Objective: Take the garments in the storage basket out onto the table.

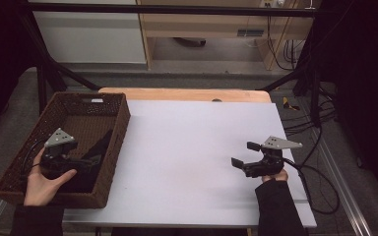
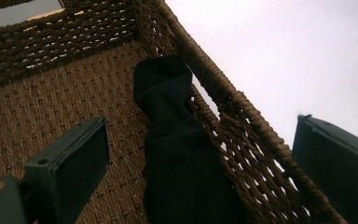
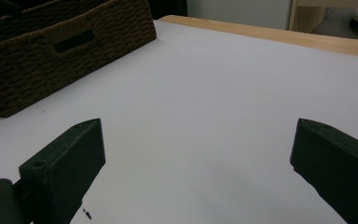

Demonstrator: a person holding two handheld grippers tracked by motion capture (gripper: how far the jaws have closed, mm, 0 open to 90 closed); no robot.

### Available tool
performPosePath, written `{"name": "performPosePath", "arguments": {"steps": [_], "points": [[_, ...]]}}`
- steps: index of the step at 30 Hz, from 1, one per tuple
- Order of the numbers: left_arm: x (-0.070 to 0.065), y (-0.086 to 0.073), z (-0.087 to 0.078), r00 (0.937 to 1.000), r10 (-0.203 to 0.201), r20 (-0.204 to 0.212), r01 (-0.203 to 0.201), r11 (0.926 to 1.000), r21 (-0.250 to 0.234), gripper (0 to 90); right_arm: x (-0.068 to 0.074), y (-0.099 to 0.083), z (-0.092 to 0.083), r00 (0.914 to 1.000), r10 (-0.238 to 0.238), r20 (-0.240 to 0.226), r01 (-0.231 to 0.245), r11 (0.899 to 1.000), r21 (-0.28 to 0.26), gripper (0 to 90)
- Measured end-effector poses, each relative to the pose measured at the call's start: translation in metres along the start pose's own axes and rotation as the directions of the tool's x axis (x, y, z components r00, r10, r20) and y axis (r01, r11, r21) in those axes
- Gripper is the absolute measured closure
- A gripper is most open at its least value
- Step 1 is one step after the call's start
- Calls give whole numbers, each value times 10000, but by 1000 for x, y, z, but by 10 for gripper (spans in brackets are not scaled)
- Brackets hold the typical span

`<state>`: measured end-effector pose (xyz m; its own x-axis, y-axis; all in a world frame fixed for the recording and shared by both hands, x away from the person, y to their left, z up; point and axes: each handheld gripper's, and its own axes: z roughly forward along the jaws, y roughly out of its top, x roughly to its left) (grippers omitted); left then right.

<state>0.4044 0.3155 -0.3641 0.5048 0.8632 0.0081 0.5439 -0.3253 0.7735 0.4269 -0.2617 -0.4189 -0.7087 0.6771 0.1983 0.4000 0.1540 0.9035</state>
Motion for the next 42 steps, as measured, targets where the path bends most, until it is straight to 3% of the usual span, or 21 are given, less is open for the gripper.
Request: {"name": "performPosePath", "arguments": {"steps": [9,16,26,28,32,36,42], "points": [[3,-2,-7,10000,-45,-19,45,10000,-57,66,0,0,1,10000,-13,-37,13,10000,60,32],[4,-7,-9,9999,-153,-13,153,9968,786,88,0,-1,2,10000,-29,11,29,9999,149,33],[6,-16,-3,9998,-113,-160,135,9897,1422,190,0,-2,4,10000,-76,39,75,9995,314,35],[7,-16,-2,9994,-263,-202,290,9884,1490,213,0,-2,4,10000,-79,50,77,9994,325,35],[9,-17,-1,9993,-373,-46,376,9845,1711,256,0,-2,5,10000,-89,40,88,9994,335,35],[10,-17,4,9987,-488,-165,512,9726,2269,313,1,-2,5,9999,-105,36,104,9992,386,35],[11,-19,7,9986,-517,-140,536,9634,2626,391,1,-2,5,9999,-101,50,99,9993,372,35]]}}
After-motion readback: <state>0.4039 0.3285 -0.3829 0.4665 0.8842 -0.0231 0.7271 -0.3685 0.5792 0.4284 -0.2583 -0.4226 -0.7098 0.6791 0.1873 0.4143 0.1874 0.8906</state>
